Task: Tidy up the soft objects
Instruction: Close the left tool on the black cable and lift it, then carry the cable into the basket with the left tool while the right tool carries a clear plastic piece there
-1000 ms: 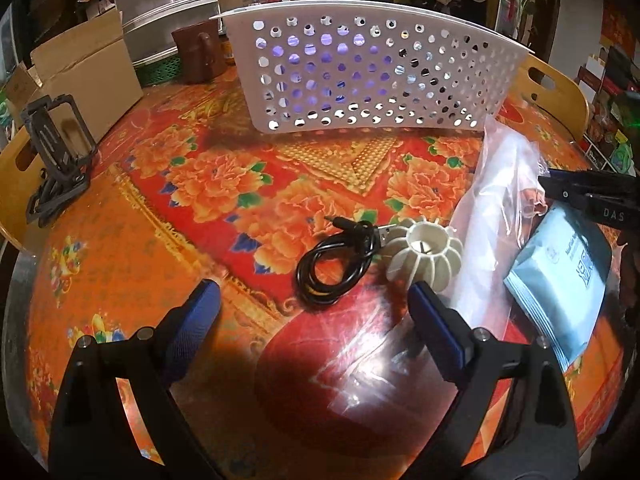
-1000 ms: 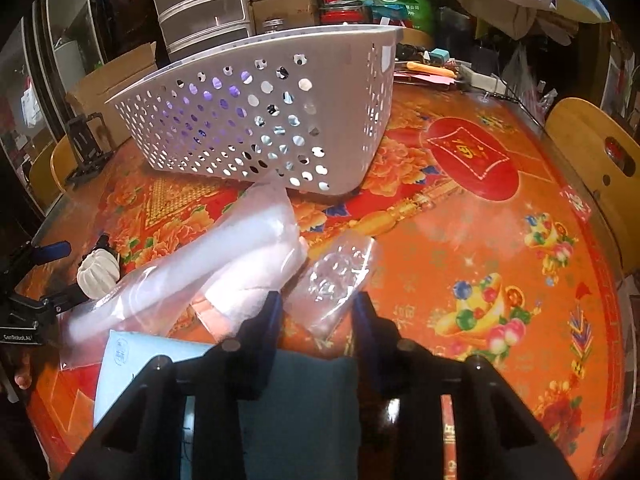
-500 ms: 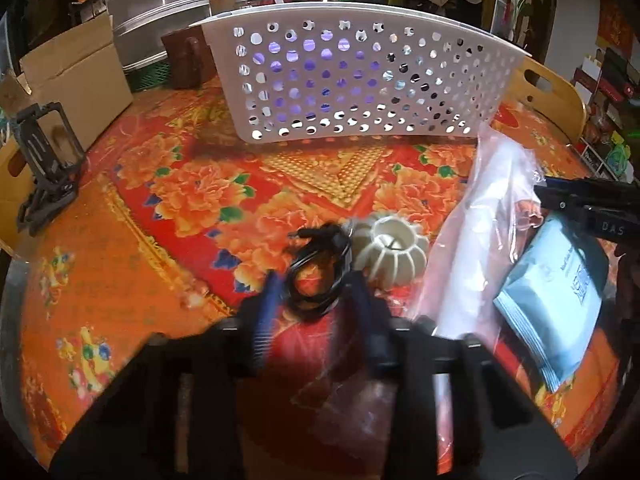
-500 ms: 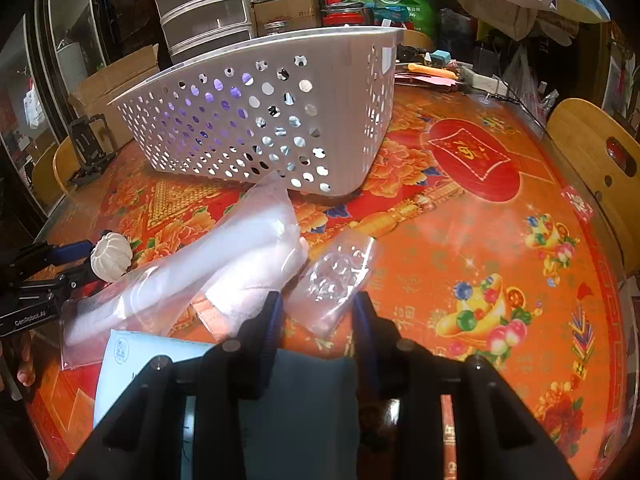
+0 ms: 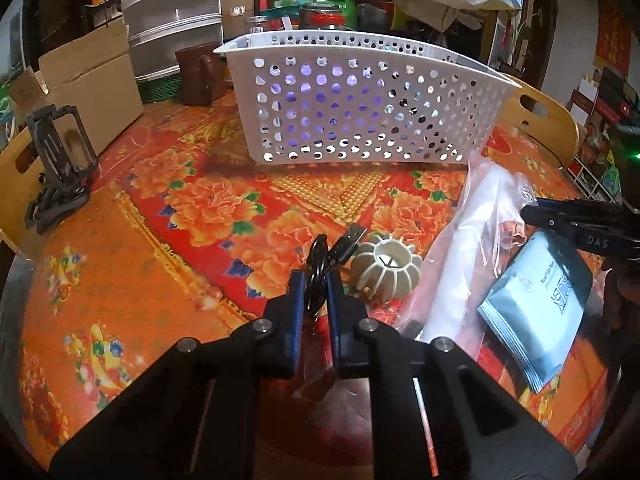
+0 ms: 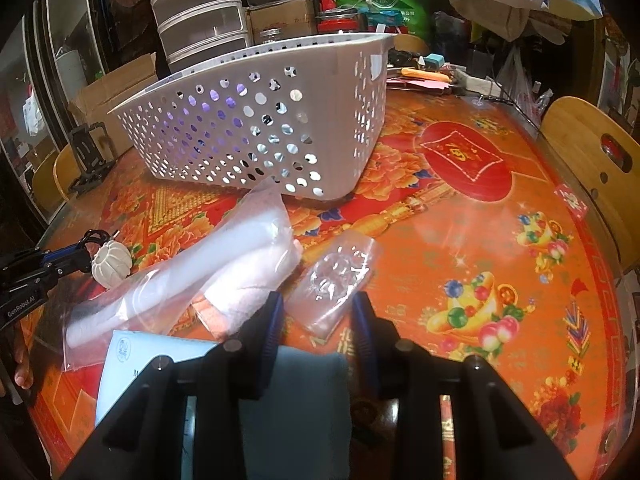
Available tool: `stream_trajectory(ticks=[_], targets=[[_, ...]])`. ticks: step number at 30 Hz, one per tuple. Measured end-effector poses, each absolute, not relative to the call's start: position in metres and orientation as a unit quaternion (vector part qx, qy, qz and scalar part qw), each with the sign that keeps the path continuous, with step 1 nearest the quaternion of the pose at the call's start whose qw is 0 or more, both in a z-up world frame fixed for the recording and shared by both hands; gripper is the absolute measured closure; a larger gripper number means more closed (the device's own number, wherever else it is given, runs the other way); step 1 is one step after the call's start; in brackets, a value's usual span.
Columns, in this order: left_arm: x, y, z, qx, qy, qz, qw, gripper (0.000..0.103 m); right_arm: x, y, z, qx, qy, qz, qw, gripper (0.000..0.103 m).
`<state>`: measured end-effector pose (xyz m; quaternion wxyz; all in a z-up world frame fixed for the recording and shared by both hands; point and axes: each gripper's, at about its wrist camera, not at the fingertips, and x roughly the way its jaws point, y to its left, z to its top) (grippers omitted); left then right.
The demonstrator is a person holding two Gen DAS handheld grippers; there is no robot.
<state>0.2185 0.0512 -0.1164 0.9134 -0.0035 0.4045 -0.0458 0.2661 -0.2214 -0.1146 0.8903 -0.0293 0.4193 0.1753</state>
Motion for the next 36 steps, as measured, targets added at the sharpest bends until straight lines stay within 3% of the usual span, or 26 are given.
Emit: stream_trajectory(ticks=[20,36], targets=[[0.202,0.056,-0.094,-0.017,0.367,-0.042,0.929,0.094,0.250,-0.231,-0.089,-0.024,0.385,0.175,0.906,0.069],[0.195,0.059,-0.042,-0.034,0.328,-0.056,0.942,0.094,0.240,-0.235,-0.042,-0.027,0.347,0.183,0.920,0.069]])
